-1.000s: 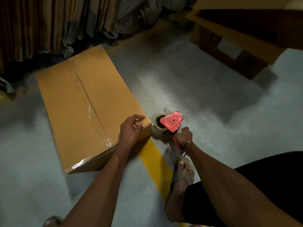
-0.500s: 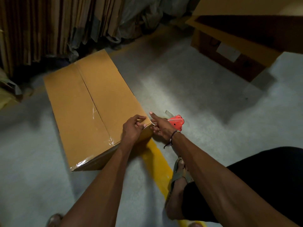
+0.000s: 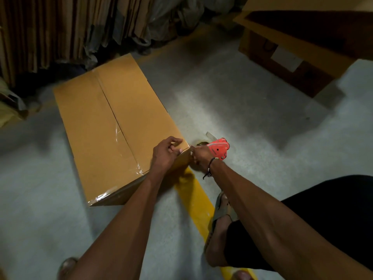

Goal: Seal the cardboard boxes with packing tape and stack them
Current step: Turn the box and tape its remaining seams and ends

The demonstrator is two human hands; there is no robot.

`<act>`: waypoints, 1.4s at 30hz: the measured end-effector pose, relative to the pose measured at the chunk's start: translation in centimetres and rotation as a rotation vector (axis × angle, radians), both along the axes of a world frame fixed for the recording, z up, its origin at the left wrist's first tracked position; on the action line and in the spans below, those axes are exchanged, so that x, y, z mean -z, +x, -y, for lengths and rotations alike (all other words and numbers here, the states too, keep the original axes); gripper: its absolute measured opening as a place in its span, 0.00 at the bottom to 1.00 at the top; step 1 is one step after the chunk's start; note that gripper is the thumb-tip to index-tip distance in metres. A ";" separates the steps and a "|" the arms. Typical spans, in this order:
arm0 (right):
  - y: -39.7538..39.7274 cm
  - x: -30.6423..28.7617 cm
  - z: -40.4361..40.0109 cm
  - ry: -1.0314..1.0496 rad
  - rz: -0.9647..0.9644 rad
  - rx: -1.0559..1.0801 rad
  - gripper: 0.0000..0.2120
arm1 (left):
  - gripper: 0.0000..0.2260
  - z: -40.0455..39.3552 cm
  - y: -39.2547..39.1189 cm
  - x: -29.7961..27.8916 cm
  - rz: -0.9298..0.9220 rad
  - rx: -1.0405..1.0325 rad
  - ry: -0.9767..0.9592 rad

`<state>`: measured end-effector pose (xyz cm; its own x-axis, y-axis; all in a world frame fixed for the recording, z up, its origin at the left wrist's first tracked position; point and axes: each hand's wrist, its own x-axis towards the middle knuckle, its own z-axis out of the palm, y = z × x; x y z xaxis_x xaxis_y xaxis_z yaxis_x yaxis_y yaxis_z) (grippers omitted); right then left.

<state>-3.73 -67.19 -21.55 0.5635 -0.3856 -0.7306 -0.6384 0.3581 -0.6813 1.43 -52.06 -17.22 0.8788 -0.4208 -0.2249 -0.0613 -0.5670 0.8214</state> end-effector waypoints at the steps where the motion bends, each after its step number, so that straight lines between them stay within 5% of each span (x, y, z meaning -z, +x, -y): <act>1: 0.1 -0.1 0.4 -0.175 -0.025 -0.039 0.11 | 0.14 -0.1 0.1 -0.2 -0.009 0.015 -0.010; 6: 1.5 -4.1 0.2 -0.682 0.272 -0.017 0.03 | 0.15 -2.0 0.1 -1.4 0.088 0.086 0.048; 13: 2.4 -6.4 -4.4 -0.881 0.556 -0.911 0.08 | 0.13 -11.2 -2.3 -0.6 0.239 -0.079 0.079; 17: 1.8 -6.6 -7.3 -0.880 0.567 -1.189 0.06 | 0.12 -15.1 -3.0 -1.0 0.237 -0.149 0.123; 26: 2.4 -6.9 -8.5 -1.098 0.576 -1.472 0.07 | 0.14 -16.6 -3.8 -1.0 0.261 0.017 0.285; 33: 3.5 -7.1 -8.3 -1.192 0.670 -1.683 0.09 | 0.18 -17.1 -3.6 -0.6 0.461 0.241 0.433; 42: 4.1 -6.7 -9.4 -1.326 0.668 -1.806 0.19 | 0.28 -17.0 -3.4 1.3 0.602 0.286 0.584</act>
